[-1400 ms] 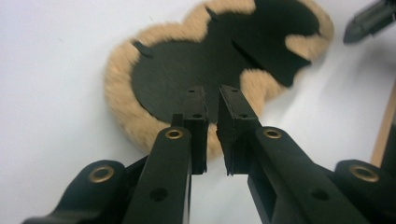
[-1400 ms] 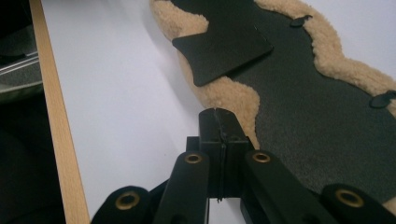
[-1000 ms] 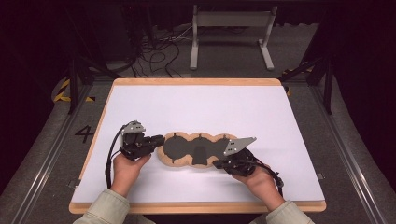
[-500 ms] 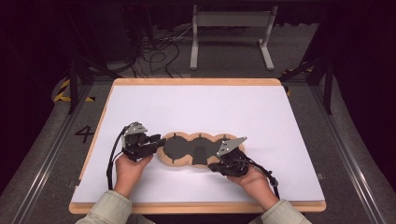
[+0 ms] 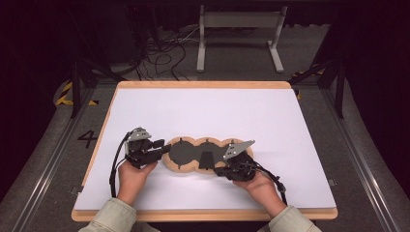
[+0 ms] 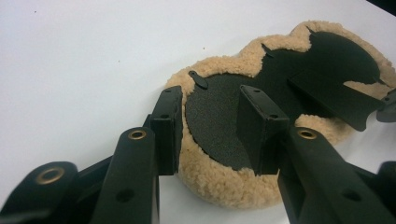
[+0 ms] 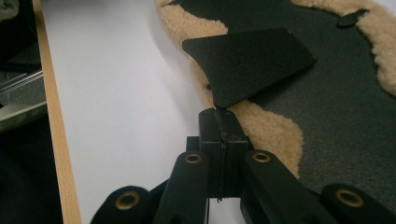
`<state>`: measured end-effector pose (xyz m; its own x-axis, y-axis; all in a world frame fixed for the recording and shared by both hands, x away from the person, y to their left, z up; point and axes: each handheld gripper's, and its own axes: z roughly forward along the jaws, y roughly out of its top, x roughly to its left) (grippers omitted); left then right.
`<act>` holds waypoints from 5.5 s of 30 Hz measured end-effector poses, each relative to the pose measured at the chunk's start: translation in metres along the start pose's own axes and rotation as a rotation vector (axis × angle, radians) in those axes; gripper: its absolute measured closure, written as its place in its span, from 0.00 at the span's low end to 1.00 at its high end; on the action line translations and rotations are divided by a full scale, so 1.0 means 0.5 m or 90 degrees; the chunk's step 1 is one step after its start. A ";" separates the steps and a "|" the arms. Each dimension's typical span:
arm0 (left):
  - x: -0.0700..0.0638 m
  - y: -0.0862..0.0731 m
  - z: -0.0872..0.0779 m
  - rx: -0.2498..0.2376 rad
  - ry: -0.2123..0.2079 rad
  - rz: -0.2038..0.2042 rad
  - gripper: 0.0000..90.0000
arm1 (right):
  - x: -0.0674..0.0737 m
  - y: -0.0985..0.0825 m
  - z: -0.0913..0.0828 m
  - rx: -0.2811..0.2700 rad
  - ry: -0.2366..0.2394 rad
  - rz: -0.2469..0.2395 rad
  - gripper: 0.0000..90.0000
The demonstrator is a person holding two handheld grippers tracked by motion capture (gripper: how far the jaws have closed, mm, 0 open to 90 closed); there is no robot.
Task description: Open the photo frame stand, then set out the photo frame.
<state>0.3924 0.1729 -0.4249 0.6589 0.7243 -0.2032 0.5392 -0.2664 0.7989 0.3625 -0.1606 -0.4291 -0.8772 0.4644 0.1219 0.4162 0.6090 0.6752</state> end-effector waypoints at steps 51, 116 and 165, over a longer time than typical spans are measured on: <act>0.009 -0.005 -0.023 0.093 -0.049 -0.067 0.36 | -0.065 -0.015 -0.173 -0.090 -0.138 0.098 0.53; 0.011 -0.014 0.063 0.187 -0.083 -0.123 0.25 | -0.142 -0.057 -0.060 0.095 -0.058 0.263 0.04; 0.000 -0.024 0.006 0.170 -0.082 -0.104 0.55 | -0.135 -0.098 -0.105 0.027 -0.061 0.315 0.42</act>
<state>0.3875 0.1742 -0.4363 0.6043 0.6892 -0.3998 0.7501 -0.3229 0.5772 0.3890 -0.2556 -0.4322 -0.5476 0.7598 0.3505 0.7873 0.3260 0.5233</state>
